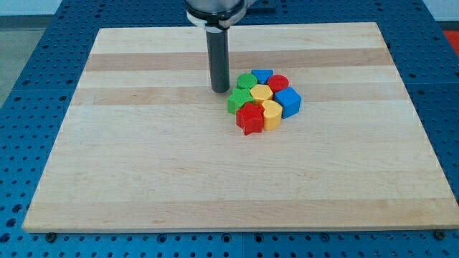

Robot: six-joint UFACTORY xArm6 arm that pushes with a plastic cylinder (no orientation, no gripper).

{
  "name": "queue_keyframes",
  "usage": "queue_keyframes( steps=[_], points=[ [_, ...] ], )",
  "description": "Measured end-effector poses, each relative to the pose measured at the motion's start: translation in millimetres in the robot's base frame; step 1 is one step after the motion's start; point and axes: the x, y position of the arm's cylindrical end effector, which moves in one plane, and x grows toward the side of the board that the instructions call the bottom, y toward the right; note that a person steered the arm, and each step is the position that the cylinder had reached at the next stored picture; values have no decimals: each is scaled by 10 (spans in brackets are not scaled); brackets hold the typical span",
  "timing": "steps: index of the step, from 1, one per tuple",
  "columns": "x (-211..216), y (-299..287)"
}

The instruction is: Adjust the green circle and blue triangle

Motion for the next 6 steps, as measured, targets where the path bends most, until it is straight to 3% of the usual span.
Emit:
queue_keyframes(
  steps=[3,6],
  points=[
    [-533,349],
    [-292,645]
  ],
)
